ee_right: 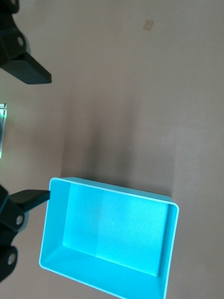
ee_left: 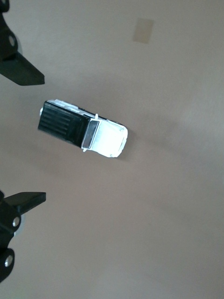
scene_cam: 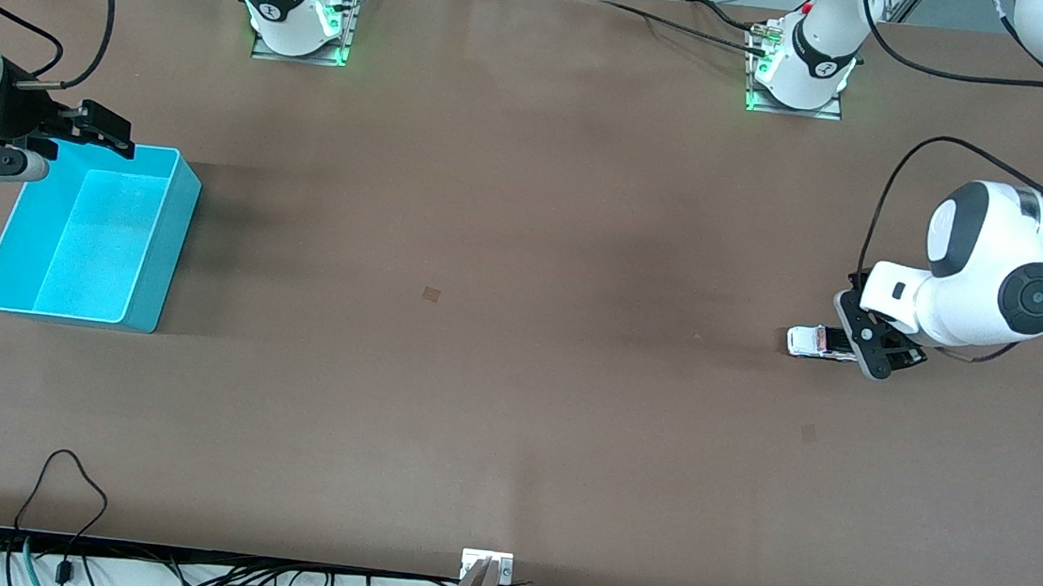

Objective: Wind and store white jeep toy
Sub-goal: 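Lower the left gripper and close it on the jeep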

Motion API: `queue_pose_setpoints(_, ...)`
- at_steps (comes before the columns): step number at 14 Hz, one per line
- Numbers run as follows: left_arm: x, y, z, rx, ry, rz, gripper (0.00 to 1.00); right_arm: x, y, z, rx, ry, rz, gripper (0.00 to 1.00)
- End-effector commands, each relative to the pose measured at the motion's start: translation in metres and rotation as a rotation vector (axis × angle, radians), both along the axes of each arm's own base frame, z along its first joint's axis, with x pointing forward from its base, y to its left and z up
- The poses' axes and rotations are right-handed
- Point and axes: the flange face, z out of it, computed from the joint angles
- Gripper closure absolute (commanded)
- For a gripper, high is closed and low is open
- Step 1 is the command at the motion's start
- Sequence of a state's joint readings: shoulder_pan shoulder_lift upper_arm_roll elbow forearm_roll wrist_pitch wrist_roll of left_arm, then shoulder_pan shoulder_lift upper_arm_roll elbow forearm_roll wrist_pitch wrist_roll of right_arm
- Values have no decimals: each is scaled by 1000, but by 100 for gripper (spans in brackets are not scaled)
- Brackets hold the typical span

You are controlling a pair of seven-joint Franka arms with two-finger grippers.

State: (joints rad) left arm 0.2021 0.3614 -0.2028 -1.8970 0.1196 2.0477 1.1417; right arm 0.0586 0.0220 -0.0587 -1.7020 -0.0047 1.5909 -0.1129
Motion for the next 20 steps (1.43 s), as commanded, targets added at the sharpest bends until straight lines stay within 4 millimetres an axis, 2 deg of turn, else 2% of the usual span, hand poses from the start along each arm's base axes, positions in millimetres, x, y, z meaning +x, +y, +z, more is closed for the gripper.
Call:
queue_pose_setpoints(1,-8,9,-21,-26,-23,-154,0,2,-2,3,-11,-3,-13,0)
queue_pose_setpoints(3,-10,8,-36,-40,-62,-205,0,2,-1,3,-12,-3,-10,0)
queue_pose_setpoints(6,-7,6,-45,-54,-103,-274,0,2,-2,3,-12,-1,-8,0)
queue_pose_setpoints(9,-17,5,-59,-67,-109,-344,0,1,-2,2,-12,2,-9,0)
queue_pose_setpoints(10,-17,8,-60,-66,-125,-371,0,1,-2,2,-12,3,-7,0)
queue_pose_setpoints(11,-16,19,-62,-62,-140,-394,0,1,-2,2,-12,5,-7,0)
queue_pose_setpoints(15,-34,21,-85,-77,-93,-392,0,1,-2,2,-12,5,-5,0)
queue_pose_setpoints(20,-30,21,-84,-71,-136,-398,0,1,-3,1,-11,8,-2,0)
